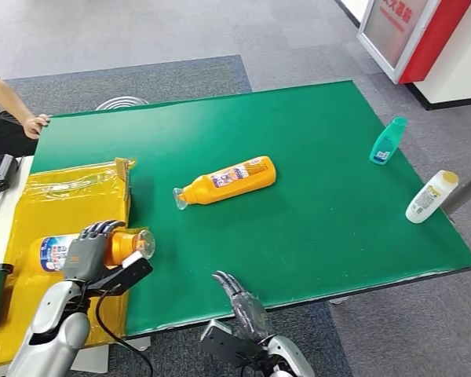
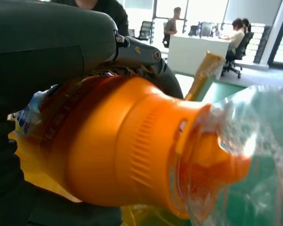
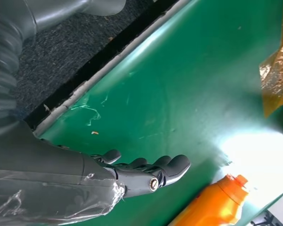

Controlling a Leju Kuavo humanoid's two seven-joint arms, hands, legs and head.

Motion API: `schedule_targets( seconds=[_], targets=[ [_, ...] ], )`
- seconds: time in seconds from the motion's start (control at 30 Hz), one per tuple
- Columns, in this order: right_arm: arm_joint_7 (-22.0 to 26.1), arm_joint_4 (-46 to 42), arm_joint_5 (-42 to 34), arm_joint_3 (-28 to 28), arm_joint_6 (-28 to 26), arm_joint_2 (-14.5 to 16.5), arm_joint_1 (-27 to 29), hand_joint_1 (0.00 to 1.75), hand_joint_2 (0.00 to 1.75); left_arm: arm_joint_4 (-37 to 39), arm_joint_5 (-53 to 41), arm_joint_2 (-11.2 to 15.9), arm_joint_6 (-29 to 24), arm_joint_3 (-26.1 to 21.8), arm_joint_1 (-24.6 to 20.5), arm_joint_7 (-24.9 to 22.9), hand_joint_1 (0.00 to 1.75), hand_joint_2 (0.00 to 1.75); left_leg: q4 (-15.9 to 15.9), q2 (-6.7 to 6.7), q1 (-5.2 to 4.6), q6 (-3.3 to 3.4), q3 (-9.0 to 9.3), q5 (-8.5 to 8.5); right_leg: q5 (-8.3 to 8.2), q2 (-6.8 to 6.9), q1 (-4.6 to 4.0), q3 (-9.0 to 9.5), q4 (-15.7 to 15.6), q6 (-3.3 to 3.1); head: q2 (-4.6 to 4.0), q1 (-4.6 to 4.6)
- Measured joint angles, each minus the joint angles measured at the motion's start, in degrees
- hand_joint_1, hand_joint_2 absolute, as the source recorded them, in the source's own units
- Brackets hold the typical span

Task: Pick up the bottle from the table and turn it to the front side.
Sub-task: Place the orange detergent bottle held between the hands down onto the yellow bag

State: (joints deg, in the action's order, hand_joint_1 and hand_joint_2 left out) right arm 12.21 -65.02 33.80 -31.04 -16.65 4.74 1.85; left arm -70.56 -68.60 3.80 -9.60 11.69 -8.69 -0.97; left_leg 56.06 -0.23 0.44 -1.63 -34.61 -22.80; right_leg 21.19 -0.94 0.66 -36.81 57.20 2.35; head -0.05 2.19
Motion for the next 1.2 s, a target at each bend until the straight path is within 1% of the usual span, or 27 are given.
schedule_targets(
  seconds=[0.07,0.23,0.57,0.63,0.67,0.7,0.73,0.83,0.87,0.9,0.97,1.03,1.13,1.2],
  targets=[
    [-0.2,0.3,0.0,-0.1,0.0,0.0,0.0,0.0,1.75,1.1,0.9,-0.6,0.2,0.2,-0.1,-0.5,0.0,1.75,0.0,0.01,0.0,-0.01,0.01,0.0,-0.03,-0.02,0.0,-0.03,0.0,-0.02,-0.01,-0.01],
    [-0.9,0.6,-0.1,-0.2,-0.4,0.0,0.1,0.0,1.75,2.0,2.9,-1.8,0.0,0.4,1.1,-1.6,0.0,1.75,0.0,0.01,0.0,0.0,-0.05,0.02,-0.02,-0.01,-0.01,-0.1,0.0,-0.01,0.0,0.01],
    [-1.6,0.6,-0.3,-0.2,-0.8,-0.2,0.4,0.0,1.75,0.8,5.2,-2.3,-0.5,0.1,2.3,-2.2,0.0,1.75,0.0,0.01,0.01,-0.03,-0.06,-0.03,0.02,-0.02,-0.01,-0.1,0.0,-0.03,0.0,0.0],
    [-1.8,0.6,-0.3,-0.2,-1.0,-0.3,0.4,0.0,1.75,0.2,7.4,-2.4,-0.5,-0.3,2.9,-1.3,0.0,1.75,0.0,0.01,0.01,-0.03,-0.06,-0.03,0.02,-0.02,-0.01,-0.1,0.0,-0.03,0.0,0.01],
    [-1.9,0.5,-0.4,-0.2,-1.2,-0.3,0.5,0.0,1.75,-0.4,10.2,-2.4,-0.2,-0.8,3.4,0.1,0.0,1.75,0.0,0.01,0.01,-0.04,-0.06,-0.03,0.02,-0.02,-0.01,-0.1,0.0,-0.03,0.0,0.0],
    [-1.9,0.4,-0.5,-0.2,-1.4,-0.4,0.7,0.0,1.75,-1.2,14.8,-2.4,0.6,-1.4,4.3,2.6,0.0,1.75,0.0,0.01,0.01,-0.04,-0.06,-0.04,0.02,-0.03,-0.01,-0.1,0.0,-0.03,-0.01,0.0],
    [-1.9,0.2,-0.7,-0.2,-1.6,-0.5,0.9,0.0,1.75,-2.4,22.0,-2.5,2.3,-2.4,5.4,6.2,0.0,1.75,0.0,0.02,0.01,-0.05,-0.06,-0.05,0.03,-0.03,-0.01,-0.1,0.0,-0.03,-0.01,-0.01],
    [-1.3,-0.9,-1.6,-0.3,-2.3,-1.0,1.5,0.0,1.75,-6.9,48.4,-3.0,10.4,-7.7,10.4,18.8,0.0,1.75,0.0,0.03,0.01,-0.08,-0.06,-0.1,0.09,-0.06,-0.02,-0.14,0.0,-0.03,-0.01,0.0],
    [-1.1,-1.2,-1.9,-0.4,-2.6,-1.3,1.7,0.0,1.75,-8.1,54.5,-3.3,13.1,-10.0,11.9,21.9,0.0,1.75,0.0,0.04,0.01,-0.08,-0.06,-0.12,0.14,-0.07,-0.02,-0.15,0.0,-0.02,0.0,0.01],
    [-1.0,-1.5,-2.2,-0.4,-2.8,-1.6,1.9,0.0,1.75,-9.0,58.2,-3.7,15.2,-12.3,13.2,24.0,0.0,1.75,0.0,0.05,0.01,-0.06,-0.06,-0.14,0.18,-0.07,-0.02,-0.15,0.0,0.0,0.0,0.01],
    [-0.9,-2.0,-2.5,-0.6,-3.0,-2.0,2.1,0.0,1.75,-10.2,60.7,-4.3,18.1,-16.4,15.1,26.1,0.0,1.75,0.0,0.05,0.01,-0.03,-0.07,-0.16,0.24,-0.05,-0.02,-0.14,0.0,0.03,0.01,0.0],
    [-0.8,-2.2,-2.6,-0.8,-3.2,-2.2,2.2,0.0,1.75,-10.8,60.3,-4.9,19.0,-19.0,16.1,26.5,0.0,1.75,0.0,0.04,0.02,-0.02,-0.08,-0.16,0.25,-0.04,-0.03,-0.13,0.0,0.03,0.01,0.0],
    [-0.8,-2.4,-2.8,-1.1,-3.3,-2.5,2.2,0.0,1.75,-11.4,59.9,-5.7,19.4,-21.2,16.7,26.6,0.0,1.75,0.0,0.03,0.02,-0.02,-0.07,-0.16,0.24,-0.04,-0.02,-0.11,0.0,0.04,0.0,0.01],
    [-0.7,-2.4,-2.9,-1.2,-3.3,-2.6,2.2,0.0,1.75,-11.6,61.5,-6.3,20.4,-22.3,16.9,27.0,0.0,1.75,0.0,0.03,0.01,-0.01,-0.08,-0.16,0.22,-0.04,-0.01,-0.1,0.0,0.04,0.01,0.01]
  ],
)
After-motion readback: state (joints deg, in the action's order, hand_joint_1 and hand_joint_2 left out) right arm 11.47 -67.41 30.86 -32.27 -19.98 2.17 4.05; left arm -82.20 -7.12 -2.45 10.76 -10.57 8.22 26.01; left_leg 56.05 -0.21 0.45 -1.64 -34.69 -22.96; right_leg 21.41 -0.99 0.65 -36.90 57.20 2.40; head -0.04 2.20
